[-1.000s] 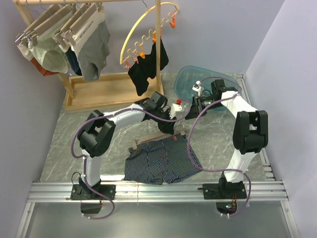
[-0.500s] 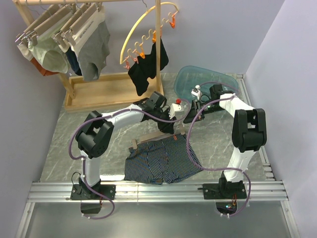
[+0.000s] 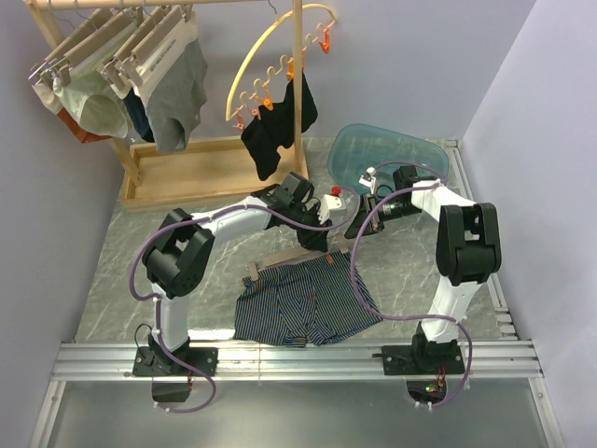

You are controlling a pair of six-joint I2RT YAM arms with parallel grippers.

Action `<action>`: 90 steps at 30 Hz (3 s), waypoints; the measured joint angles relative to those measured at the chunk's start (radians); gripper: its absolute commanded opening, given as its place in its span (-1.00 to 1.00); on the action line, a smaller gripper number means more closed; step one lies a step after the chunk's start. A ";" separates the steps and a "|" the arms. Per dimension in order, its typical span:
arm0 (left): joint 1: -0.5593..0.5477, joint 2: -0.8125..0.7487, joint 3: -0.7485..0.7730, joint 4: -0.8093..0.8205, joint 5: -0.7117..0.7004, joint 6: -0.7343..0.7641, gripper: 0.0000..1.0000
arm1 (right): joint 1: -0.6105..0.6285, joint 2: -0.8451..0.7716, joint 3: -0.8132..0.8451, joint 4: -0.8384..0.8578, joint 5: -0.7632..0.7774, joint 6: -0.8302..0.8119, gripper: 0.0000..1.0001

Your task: Clip the underwear to the hanger

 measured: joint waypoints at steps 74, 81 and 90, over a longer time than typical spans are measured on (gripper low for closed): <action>0.094 0.291 0.432 -0.255 0.512 -0.218 -0.57 | 0.060 -0.104 -0.019 0.040 -0.010 -0.087 -1.00; 0.098 0.292 0.431 -0.261 0.534 -0.208 -0.99 | 0.061 -0.105 -0.019 0.043 0.010 -0.087 -1.00; 0.100 0.294 0.432 -0.314 0.539 -0.137 -0.99 | 0.062 -0.108 -0.021 0.065 0.045 -0.035 -0.41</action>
